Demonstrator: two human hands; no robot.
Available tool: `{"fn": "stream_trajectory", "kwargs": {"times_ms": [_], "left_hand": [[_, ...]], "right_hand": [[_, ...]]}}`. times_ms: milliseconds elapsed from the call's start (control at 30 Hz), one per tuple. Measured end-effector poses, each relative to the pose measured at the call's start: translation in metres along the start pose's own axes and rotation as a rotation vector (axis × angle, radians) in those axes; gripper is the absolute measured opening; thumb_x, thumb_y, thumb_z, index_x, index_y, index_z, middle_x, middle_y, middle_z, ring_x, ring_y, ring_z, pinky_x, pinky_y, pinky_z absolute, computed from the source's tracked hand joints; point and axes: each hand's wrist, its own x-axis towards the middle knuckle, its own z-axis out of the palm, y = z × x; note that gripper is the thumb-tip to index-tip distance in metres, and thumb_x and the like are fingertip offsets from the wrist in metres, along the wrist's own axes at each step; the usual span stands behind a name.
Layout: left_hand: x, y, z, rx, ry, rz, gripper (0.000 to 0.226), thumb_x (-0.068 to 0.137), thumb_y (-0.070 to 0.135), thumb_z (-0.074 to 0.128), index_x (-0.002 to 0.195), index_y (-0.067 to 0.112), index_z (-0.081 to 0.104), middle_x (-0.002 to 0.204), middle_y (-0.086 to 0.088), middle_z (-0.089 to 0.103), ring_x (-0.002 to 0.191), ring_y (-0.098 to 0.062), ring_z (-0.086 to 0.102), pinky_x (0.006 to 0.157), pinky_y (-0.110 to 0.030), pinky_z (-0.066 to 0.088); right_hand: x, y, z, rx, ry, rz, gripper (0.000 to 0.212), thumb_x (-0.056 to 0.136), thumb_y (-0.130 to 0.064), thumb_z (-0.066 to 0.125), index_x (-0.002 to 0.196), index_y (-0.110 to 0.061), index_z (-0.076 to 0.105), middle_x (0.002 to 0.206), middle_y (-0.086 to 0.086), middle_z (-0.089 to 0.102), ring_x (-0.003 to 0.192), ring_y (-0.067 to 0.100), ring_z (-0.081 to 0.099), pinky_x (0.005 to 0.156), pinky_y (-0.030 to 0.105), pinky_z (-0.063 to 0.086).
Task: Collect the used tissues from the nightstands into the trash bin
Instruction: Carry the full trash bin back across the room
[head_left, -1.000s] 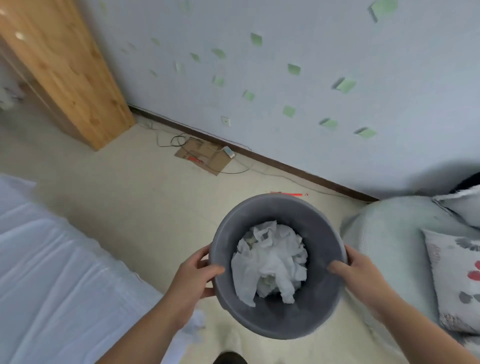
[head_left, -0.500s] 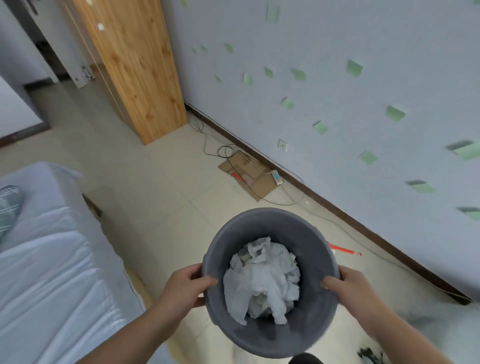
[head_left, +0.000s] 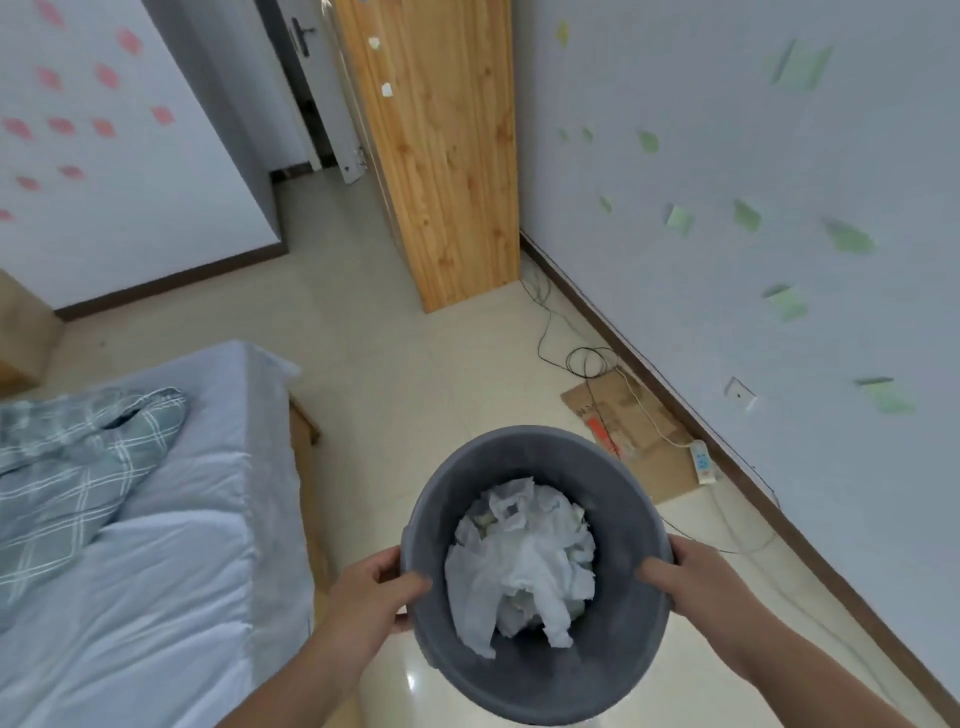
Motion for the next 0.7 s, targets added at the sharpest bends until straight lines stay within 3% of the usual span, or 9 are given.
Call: {"fn": "stream_trajectory", "kwargs": {"times_ms": [200, 367, 500, 600, 700], "left_hand": [[0.059, 0.073, -0.04, -0.136, 0.128, 0.048, 0.027, 0.079, 0.02, 0.073, 0.095, 0.038, 0.085, 0.105, 0.0, 0.085, 0.094, -0.02, 0.082, 0.07, -0.028, 0.066], [0.133, 0.092, -0.078, -0.226, 0.187, 0.022, 0.03, 0.082, 0.017, 0.071, 0.096, 0.04, 0.084, 0.105, 0.003, 0.085, 0.092, -0.016, 0.082, 0.067, -0.024, 0.065], [0.199, 0.099, -0.118, -0.281, 0.205, -0.047, 0.029, 0.087, 0.013, 0.072, 0.096, 0.037, 0.085, 0.103, 0.004, 0.085, 0.089, -0.011, 0.081, 0.062, -0.019, 0.063], [0.247, 0.117, -0.156, -0.288, 0.204, -0.104, 0.026, 0.084, 0.016, 0.073, 0.095, 0.036, 0.085, 0.102, 0.004, 0.085, 0.087, -0.01, 0.08, 0.06, -0.017, 0.061], [0.286, 0.156, -0.192, -0.292, 0.197, -0.109, 0.032, 0.071, 0.026, 0.074, 0.1, 0.035, 0.085, 0.105, 0.001, 0.085, 0.09, -0.013, 0.081, 0.063, -0.02, 0.061]], "right_hand": [[0.117, -0.13, 0.01, -0.154, -0.109, -0.148, 0.029, 0.064, -0.033, 0.066, 0.086, -0.017, 0.076, 0.083, 0.004, 0.079, 0.076, 0.021, 0.076, 0.072, 0.043, 0.063], [0.205, -0.19, 0.046, -0.277, -0.165, -0.144, 0.031, 0.069, -0.033, 0.065, 0.094, -0.018, 0.075, 0.088, 0.001, 0.08, 0.088, 0.028, 0.077, 0.085, 0.055, 0.063], [0.277, -0.226, 0.089, -0.353, -0.192, -0.097, 0.03, 0.07, -0.032, 0.064, 0.094, -0.016, 0.074, 0.087, 0.003, 0.08, 0.089, 0.03, 0.077, 0.087, 0.059, 0.061], [0.325, -0.273, 0.121, -0.428, -0.196, -0.088, 0.026, 0.069, -0.033, 0.064, 0.087, -0.016, 0.073, 0.08, -0.001, 0.078, 0.082, 0.025, 0.076, 0.081, 0.052, 0.065], [0.365, -0.334, 0.143, -0.474, -0.183, -0.147, 0.025, 0.064, -0.04, 0.062, 0.074, -0.017, 0.066, 0.063, -0.007, 0.068, 0.057, 0.009, 0.062, 0.059, 0.035, 0.05]]}}
